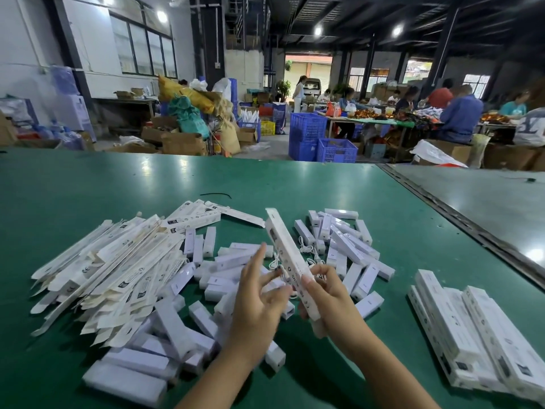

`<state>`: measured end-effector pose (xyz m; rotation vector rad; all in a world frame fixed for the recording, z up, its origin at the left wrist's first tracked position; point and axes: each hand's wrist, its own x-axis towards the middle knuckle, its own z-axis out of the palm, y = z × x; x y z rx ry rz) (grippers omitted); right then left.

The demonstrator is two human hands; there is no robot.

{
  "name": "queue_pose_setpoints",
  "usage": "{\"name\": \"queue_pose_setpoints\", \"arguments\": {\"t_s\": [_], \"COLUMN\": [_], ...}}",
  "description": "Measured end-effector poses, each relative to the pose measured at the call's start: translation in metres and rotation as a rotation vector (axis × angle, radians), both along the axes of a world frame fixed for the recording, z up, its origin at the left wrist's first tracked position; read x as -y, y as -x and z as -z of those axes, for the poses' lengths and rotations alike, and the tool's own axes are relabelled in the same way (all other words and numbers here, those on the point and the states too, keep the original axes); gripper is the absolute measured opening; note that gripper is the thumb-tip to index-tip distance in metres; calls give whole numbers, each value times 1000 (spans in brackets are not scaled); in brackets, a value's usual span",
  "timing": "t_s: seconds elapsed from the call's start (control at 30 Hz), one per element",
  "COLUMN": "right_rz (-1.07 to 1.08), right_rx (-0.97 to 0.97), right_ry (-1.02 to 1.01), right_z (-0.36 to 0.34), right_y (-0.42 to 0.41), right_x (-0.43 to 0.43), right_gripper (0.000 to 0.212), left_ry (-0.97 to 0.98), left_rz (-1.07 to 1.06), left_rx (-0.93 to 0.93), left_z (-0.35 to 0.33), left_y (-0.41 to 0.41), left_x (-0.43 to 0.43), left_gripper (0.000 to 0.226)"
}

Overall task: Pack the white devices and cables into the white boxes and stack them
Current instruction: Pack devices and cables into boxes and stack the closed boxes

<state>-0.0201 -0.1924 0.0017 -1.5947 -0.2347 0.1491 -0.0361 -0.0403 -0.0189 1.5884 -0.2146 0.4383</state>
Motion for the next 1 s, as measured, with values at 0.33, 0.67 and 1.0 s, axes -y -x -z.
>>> {"name": "queue_pose_setpoints", "arguments": {"t_s": [0.33,0.67,1.0], "right_rz": [-97,-275,124], "right_rx": [49,107,470], "right_ry": [-153,-72,223], "right_z": [12,-3,5], "right_y": [-4,-4,5], "right_x": [17,21,-1], "right_gripper": [21,42,11], "left_ry": [-412,-225,-25], "left_rz": [-69,-69,-6], "left_rx": [195,113,29], "left_z": [-8,-13,-10], "left_y": [7,8,7], "left_x": [5,-6,-12], "left_gripper": [61,57,44]}}
